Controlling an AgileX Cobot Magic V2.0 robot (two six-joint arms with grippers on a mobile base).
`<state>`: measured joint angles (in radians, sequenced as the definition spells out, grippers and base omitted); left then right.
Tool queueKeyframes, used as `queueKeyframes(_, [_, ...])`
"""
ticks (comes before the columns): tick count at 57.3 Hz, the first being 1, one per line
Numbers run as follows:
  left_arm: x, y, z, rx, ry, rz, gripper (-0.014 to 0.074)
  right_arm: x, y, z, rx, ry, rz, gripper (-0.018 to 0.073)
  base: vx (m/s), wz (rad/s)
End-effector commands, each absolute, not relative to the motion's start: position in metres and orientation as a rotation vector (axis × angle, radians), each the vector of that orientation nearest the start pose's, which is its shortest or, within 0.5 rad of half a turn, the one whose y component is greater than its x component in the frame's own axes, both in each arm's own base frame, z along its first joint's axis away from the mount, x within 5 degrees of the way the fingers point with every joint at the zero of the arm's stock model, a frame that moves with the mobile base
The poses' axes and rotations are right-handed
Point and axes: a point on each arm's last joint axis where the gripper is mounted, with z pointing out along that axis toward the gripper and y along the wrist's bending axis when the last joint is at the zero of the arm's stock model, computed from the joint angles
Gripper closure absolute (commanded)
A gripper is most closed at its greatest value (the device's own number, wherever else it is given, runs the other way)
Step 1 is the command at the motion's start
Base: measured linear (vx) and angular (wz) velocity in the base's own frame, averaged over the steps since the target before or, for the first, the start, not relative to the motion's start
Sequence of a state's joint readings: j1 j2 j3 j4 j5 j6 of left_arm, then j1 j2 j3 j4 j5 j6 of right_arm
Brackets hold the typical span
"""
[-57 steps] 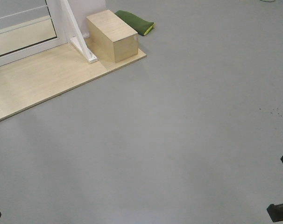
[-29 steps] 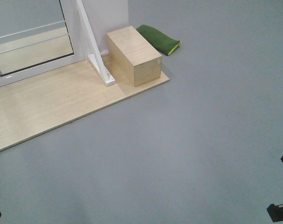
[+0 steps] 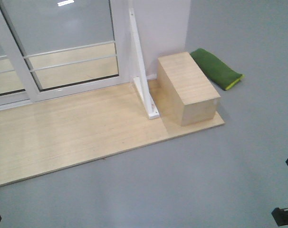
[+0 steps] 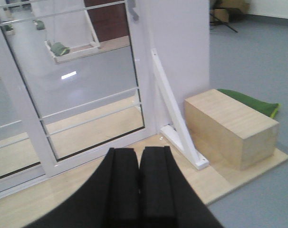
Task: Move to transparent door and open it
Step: 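Drive up close to the glass door and stop facing it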
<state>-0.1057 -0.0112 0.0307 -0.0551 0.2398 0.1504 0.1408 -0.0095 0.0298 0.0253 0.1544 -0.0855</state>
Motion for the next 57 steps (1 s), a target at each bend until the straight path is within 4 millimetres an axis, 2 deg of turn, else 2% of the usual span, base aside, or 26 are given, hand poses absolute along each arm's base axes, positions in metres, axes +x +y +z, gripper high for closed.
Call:
queueKeyframes(1, [0.0553,-0.0072,0.1874,0.177,1.643,-0.026,0.0521,0.0557,0.0078,0.1964,-0.162,1.559,0.055,0.0559,0.62,0.60])
queueKeyframes(28, [0.0553,-0.0072,0.1874,0.177,1.643,-0.026,0.0521,0.0557,0.0078,0.1964,-0.162,1.559,0.055,0.0559,0.58,0.55])
queueKeyframes(57, [0.0553,-0.0072,0.1874,0.177,1.643,-0.026,0.0521,0.0557,0.0078,0.1964,-0.162,1.559,0.055,0.0559,0.49,0.15])
